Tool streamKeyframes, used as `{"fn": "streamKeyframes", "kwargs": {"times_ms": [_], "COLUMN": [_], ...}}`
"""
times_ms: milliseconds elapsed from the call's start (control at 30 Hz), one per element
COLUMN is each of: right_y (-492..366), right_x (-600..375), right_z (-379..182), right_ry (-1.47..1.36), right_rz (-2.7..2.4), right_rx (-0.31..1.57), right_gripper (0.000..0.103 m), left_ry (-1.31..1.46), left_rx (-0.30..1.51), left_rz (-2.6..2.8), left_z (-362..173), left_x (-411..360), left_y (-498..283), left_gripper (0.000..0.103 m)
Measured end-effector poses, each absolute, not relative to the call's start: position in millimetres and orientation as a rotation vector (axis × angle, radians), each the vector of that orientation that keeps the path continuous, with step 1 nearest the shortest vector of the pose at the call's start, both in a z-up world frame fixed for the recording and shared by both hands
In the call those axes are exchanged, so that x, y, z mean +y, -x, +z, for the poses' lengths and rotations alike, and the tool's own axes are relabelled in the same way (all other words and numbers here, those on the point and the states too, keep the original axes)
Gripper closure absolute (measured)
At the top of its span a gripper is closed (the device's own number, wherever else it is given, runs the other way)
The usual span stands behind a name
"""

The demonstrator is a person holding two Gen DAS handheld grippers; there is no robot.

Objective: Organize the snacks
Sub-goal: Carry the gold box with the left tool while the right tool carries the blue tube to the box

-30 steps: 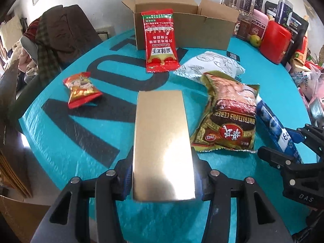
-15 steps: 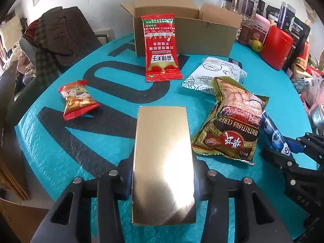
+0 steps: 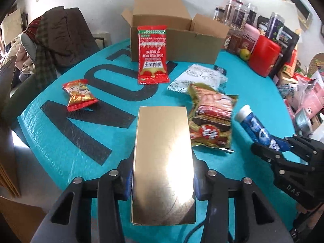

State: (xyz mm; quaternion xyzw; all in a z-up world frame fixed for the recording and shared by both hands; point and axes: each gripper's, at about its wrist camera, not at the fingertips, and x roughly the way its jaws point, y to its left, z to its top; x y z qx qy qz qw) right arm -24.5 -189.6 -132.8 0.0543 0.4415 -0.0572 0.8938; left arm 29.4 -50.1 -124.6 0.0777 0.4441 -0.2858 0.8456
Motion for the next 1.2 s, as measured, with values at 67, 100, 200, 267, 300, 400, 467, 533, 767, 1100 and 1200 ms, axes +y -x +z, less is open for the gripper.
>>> {"fn": "streamKeyframes", "kwargs": {"times_ms": [67, 100, 200, 267, 300, 400, 467, 533, 767, 1100, 1200], "right_y": [29, 32, 38, 42, 45, 49, 52, 53, 52, 32, 23], "right_x": [-186, -185, -181, -179, -178, -177, -177, -177, -179, -189, -194], "right_z": [-129, -127, -123, -121, -119, -114, -109, -104, -84, -48, -37], "right_ry": [-0.11, -0.112, -0.119, -0.124, -0.128, -0.143, -0.15, -0.152, -0.156, -0.121, -0.112], "right_rz": [-0.112, -0.107, -0.095, -0.089, -0.088, -0.089, -0.088, -0.084, -0.079, -0.068, -0.066], "right_rx": [0.904, 0.898, 0.882, 0.871, 0.866, 0.85, 0.835, 0.822, 0.775, 0.704, 0.687], "right_gripper": [0.075, 0.075, 0.075, 0.075, 0.075, 0.075, 0.075, 0.075, 0.075, 0.075, 0.075], "left_ry": [-0.157, -0.155, -0.151, -0.138, -0.132, -0.131, -0.129, -0.123, -0.105, -0.101, -0.106], "left_rx": [0.926, 0.918, 0.894, 0.887, 0.883, 0.864, 0.854, 0.843, 0.788, 0.692, 0.658], "left_rz": [-0.617, -0.623, -0.638, -0.651, -0.658, -0.675, -0.687, -0.704, -0.74, -0.76, -0.754], "left_z": [-120, -117, -109, -105, -102, -96, -92, -86, -65, -29, -16], "left_x": [-49, -49, -48, -47, -48, -51, -53, -55, -64, -80, -86], "left_y": [-24, -21, -14, -11, -11, -8, -7, -7, -11, -30, -38], "left_gripper": [0.059, 0.059, 0.059, 0.059, 0.059, 0.059, 0.059, 0.059, 0.059, 0.059, 0.059]}}
